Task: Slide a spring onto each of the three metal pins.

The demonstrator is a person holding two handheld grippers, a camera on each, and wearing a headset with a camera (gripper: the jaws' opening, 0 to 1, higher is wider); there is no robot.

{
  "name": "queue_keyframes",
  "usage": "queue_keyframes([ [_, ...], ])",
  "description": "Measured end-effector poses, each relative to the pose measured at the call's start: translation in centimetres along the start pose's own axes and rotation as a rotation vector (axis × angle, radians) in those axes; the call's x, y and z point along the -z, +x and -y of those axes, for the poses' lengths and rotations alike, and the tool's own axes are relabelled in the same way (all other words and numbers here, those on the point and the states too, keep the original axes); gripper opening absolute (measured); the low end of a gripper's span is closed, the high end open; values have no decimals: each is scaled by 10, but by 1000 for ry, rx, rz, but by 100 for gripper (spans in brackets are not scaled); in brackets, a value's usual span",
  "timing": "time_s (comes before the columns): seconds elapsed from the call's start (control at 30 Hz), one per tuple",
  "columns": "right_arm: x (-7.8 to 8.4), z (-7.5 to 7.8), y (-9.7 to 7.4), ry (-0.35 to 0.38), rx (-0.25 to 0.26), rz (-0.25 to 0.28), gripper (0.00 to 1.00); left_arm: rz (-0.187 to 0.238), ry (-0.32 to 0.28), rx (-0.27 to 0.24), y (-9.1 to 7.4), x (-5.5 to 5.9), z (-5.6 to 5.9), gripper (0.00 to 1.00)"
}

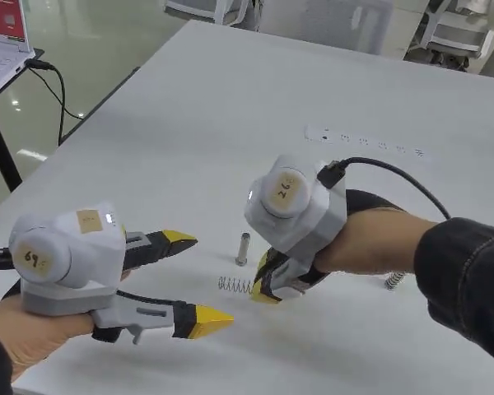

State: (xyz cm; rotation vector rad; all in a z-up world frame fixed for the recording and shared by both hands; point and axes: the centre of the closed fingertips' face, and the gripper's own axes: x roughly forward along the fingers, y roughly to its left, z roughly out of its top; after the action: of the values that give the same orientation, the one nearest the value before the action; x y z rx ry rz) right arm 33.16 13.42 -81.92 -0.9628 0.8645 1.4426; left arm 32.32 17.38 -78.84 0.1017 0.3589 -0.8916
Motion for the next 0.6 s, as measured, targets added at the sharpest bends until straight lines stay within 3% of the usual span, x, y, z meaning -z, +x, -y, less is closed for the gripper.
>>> queue_keyframes([
  [0.6, -7, -16, -24, -63, -26, 24, 13, 23, 38, 65, 8, -11, 15, 41],
])
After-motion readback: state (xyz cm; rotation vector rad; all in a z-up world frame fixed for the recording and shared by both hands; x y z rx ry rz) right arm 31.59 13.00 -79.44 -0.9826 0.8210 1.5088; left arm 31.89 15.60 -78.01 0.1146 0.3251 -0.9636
